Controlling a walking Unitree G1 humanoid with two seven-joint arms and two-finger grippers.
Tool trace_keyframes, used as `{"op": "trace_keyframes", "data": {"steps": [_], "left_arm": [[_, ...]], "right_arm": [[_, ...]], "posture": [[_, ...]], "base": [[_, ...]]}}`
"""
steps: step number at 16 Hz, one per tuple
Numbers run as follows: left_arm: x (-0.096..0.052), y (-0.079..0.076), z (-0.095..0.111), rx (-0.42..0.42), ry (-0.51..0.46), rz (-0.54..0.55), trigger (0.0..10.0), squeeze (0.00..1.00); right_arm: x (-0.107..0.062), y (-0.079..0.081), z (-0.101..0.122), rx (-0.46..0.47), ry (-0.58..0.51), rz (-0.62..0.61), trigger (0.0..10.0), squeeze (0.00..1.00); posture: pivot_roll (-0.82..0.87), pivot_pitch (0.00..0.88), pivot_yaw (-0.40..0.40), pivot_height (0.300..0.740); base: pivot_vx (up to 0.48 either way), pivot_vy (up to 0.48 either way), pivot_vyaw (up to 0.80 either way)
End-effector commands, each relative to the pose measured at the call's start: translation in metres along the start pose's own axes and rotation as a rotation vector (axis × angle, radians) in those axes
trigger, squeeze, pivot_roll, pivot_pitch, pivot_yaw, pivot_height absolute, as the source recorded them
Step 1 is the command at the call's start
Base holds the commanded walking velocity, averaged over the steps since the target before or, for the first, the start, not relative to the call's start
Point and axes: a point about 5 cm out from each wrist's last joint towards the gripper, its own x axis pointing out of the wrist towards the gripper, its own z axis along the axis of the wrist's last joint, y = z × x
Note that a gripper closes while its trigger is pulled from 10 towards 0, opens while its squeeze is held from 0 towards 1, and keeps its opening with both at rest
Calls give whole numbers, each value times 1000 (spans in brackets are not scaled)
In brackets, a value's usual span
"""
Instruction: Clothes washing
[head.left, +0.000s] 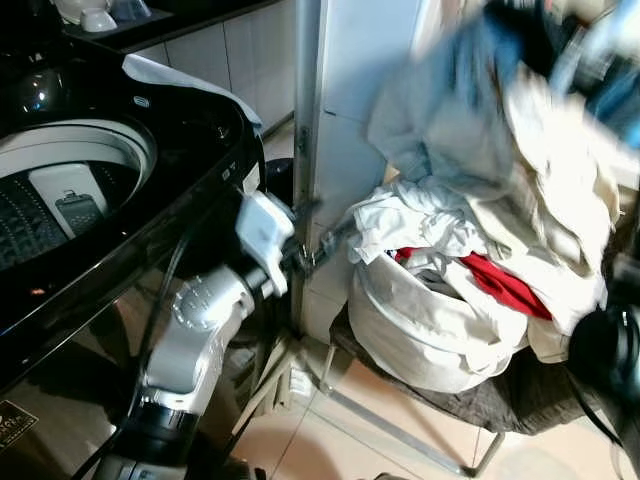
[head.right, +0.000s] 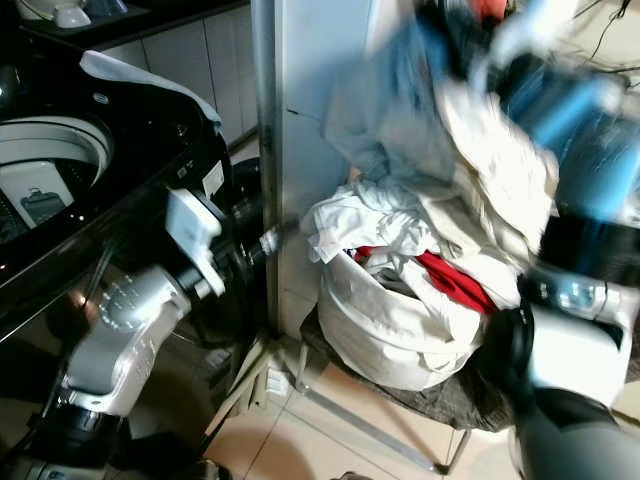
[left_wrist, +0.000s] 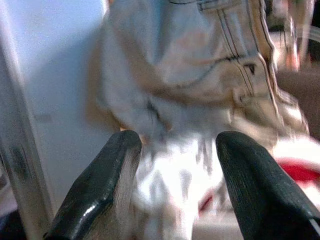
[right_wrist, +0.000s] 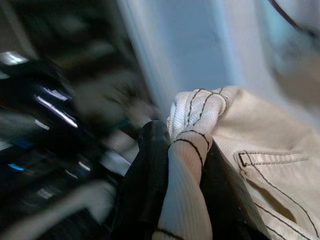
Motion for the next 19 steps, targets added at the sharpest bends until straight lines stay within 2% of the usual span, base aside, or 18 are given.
{"op": "trace_keyframes", "data": {"steps": [1,2,5,6,7,8,9,10,12,13,16,19], "left_arm": [[4,5,18,-8,-67,14,10000,851],[6,7,26,-21,-104,18,10000,1000],[16,15,67,-19,-263,53,10000,1000],[16,17,71,-14,-276,61,10000,1000],[16,20,79,-7,-297,71,10000,1000],[16,20,84,-20,-317,70,10000,1000],[18,19,89,-39,-334,60,10000,1000],[22,12,94,-75,-349,19,10000,1000],[27,4,92,-95,-346,-8,10000,1000],[27,3,92,-100,-346,-12,10000,1000],[27,-5,91,-268,-374,-51,10000,1000],[23,-15,83,-359,-329,-142,10000,1000]], "right_arm": [[-4,20,23,11,-90,91,0,0],[-3,28,26,37,-103,132,0,0],[3,61,40,158,-143,295,0,0],[4,66,42,195,-154,323,0,0],[5,75,49,271,-180,390,0,0],[6,78,50,297,-180,419,0,0],[8,77,46,276,-148,406,0,0],[14,65,19,228,-37,313,0,0],[17,54,-14,265,47,256,0,0],[17,54,-18,261,60,249,0,0],[14,56,-45,259,142,239,0,0],[12,59,-57,240,171,240,0,0]], "posture": [[-51,0,-33,740],[-49,0,-36,740],[-44,0,-47,740],[-44,0,-47,740],[-43,0,-52,740],[-44,0,-55,740],[-40,0,-62,740],[-36,0,-69,740],[-32,0,-75,740],[-30,0,-77,740],[-33,0,-74,740],[-35,0,-73,740]], "base": [[0,0,0],[0,0,0],[0,0,0],[0,0,0],[0,0,0],[0,0,0],[0,0,0],[0,0,0],[0,0,0],[0,0,0],[0,0,0],[0,0,0]]}}
